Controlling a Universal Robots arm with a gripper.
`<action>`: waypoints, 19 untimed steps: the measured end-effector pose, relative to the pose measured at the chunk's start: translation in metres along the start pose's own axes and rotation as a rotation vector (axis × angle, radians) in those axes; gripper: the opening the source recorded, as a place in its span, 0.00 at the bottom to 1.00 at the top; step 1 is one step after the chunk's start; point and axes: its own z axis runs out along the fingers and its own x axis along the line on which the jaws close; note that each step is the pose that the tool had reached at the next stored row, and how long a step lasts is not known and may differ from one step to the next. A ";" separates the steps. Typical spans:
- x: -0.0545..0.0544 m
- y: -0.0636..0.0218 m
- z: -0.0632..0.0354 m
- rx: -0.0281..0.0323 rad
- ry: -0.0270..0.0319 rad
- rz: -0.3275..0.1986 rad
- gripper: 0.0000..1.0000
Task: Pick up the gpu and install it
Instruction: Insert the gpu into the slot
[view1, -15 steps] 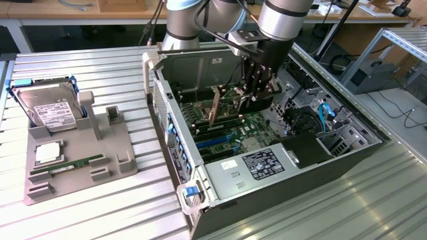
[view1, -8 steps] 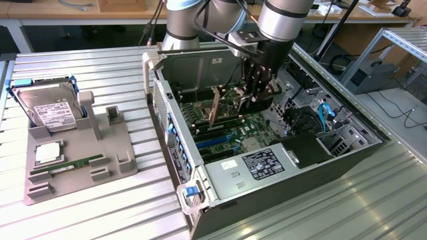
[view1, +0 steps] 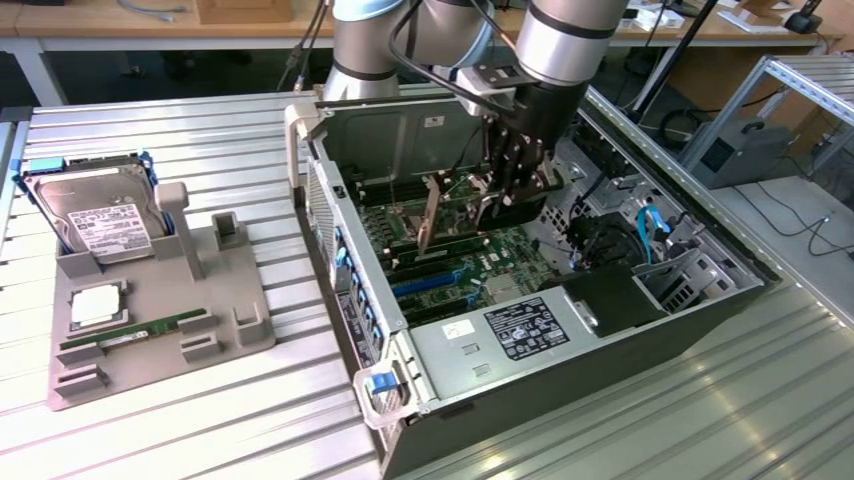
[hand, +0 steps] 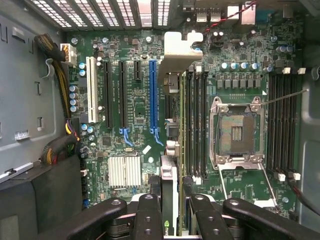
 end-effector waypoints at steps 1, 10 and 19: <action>0.000 0.0000 0.0002 0.0000 0.0000 0.000 0.27; 0.001 0.0000 0.0017 0.0000 0.0000 0.000 0.27; 0.002 0.0000 0.0031 0.0000 0.0000 0.000 0.27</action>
